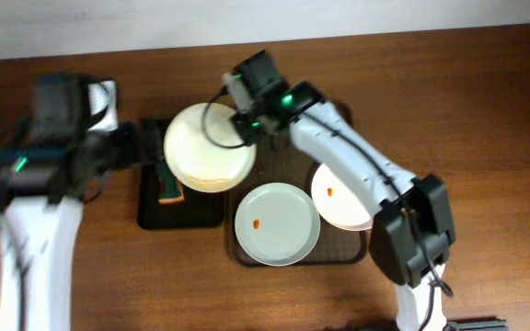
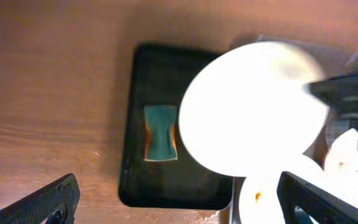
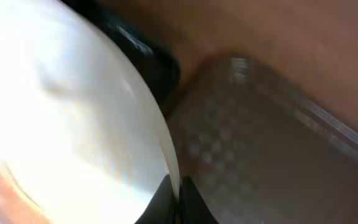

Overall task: Clean dirty plates on tray and stack at the side
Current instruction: 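Carry the plate with the right gripper to the table's right side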

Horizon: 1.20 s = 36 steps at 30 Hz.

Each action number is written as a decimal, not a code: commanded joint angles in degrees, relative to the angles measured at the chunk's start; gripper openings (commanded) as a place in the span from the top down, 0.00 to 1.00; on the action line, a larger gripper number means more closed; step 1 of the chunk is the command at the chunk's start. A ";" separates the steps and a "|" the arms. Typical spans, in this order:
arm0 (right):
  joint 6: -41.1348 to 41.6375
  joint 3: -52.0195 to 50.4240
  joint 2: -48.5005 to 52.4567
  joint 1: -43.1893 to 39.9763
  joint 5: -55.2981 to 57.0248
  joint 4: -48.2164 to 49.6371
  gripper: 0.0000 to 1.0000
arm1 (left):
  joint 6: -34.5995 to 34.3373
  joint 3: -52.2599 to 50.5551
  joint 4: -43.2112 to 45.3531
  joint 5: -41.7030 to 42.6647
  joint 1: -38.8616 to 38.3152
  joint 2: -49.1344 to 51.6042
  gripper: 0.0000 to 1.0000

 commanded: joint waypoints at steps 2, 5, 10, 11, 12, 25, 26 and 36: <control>4.94 1.18 -1.40 7.02 26.03 3.10 0.96 | 0.52 0.26 -0.28 -4.50 4.02 -13.33 0.00; 6.12 1.18 -1.40 13.64 45.33 3.80 0.96 | 0.52 0.26 -0.42 -10.47 4.44 -20.28 0.00; 4.94 1.18 -1.40 21.94 65.35 6.23 0.96 | 0.50 0.26 -0.42 -14.01 4.44 -24.28 0.00; 2.95 1.18 -1.40 23.58 65.44 6.34 0.96 | 0.50 0.26 -0.74 -14.82 4.44 -23.69 0.00; 2.82 1.18 -1.40 24.04 65.44 6.32 0.96 | 0.50 0.26 -0.72 -14.80 4.44 -23.47 0.00; 3.63 1.20 -4.09 23.39 57.33 4.22 0.96 | 0.07 0.26 -1.14 -14.43 4.42 -17.33 0.00; 6.01 1.22 -6.12 21.57 53.90 2.93 0.96 | 0.07 0.26 -1.14 -13.60 4.42 -16.85 0.00; 20.96 -0.57 -16.96 -32.20 -17.53 -19.39 0.96 | 0.09 0.26 -0.92 -6.23 4.42 -13.18 0.00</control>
